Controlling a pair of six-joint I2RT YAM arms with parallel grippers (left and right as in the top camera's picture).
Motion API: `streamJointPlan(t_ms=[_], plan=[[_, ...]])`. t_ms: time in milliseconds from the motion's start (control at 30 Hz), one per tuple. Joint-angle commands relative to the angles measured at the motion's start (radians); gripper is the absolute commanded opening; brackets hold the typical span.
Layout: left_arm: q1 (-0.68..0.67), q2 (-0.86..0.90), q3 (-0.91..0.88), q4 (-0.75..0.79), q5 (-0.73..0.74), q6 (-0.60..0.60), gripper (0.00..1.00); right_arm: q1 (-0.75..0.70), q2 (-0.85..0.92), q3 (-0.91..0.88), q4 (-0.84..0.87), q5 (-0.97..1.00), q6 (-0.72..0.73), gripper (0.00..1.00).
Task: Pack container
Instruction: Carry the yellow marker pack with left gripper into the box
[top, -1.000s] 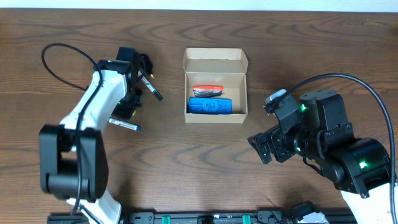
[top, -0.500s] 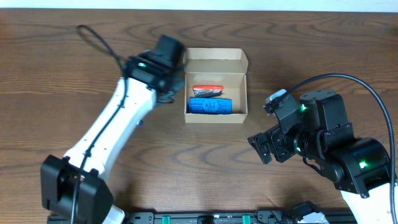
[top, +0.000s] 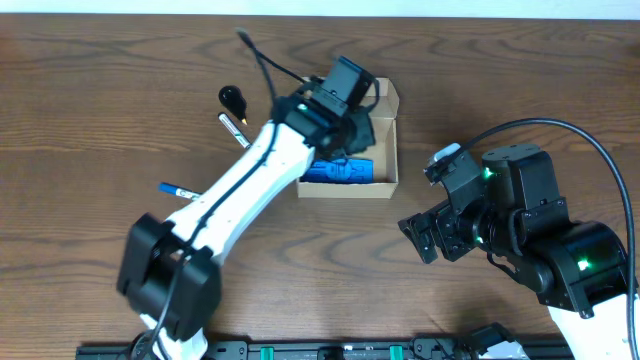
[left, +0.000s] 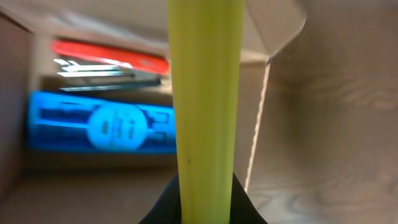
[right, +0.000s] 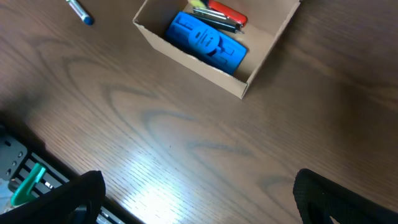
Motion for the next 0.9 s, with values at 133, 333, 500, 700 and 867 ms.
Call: streamJointPlan(t_ms=[133, 333, 500, 700, 867], plan=[[-0.037, 0.055, 0.011, 0.016, 0.025, 0.107, 0.05, -0.006, 0.0, 0.003, 0.001, 0.002, 0.011, 0.99], [-0.063, 0.095, 0.011, 0.026, 0.025, 0.121, 0.05, -0.006, 0.0, 0.003, 0.001, 0.002, 0.011, 0.99], [-0.08, 0.11, 0.011, 0.044, 0.024, 0.122, 0.05, -0.006, 0.0, 0.003, 0.001, 0.002, 0.011, 0.99], [-0.083, 0.11, 0.011, 0.052, 0.025, 0.121, 0.05, -0.006, 0.0, 0.003, 0.001, 0.002, 0.011, 0.99], [-0.088, 0.11, 0.011, 0.071, 0.043, 0.121, 0.06, -0.006, 0.0, 0.003, 0.001, 0.002, 0.011, 0.99]])
